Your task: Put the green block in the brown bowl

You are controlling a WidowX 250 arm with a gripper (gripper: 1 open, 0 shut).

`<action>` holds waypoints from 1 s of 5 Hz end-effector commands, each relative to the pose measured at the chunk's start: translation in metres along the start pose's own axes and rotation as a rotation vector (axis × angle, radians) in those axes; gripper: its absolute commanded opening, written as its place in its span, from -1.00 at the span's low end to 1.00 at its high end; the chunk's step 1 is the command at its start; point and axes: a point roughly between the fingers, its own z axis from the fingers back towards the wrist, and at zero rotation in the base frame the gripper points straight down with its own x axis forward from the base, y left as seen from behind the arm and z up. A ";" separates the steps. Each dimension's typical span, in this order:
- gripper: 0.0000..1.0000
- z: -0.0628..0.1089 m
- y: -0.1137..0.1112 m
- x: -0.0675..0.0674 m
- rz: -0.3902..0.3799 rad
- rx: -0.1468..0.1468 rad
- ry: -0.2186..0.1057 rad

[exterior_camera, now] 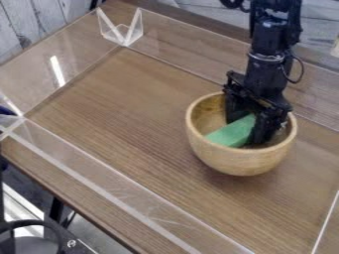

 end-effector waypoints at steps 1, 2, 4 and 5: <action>1.00 -0.002 0.001 -0.001 0.031 0.012 -0.028; 1.00 0.000 0.004 -0.003 0.102 0.024 -0.057; 1.00 0.003 0.032 -0.020 0.263 -0.015 -0.090; 1.00 0.003 0.054 -0.036 0.347 -0.034 -0.100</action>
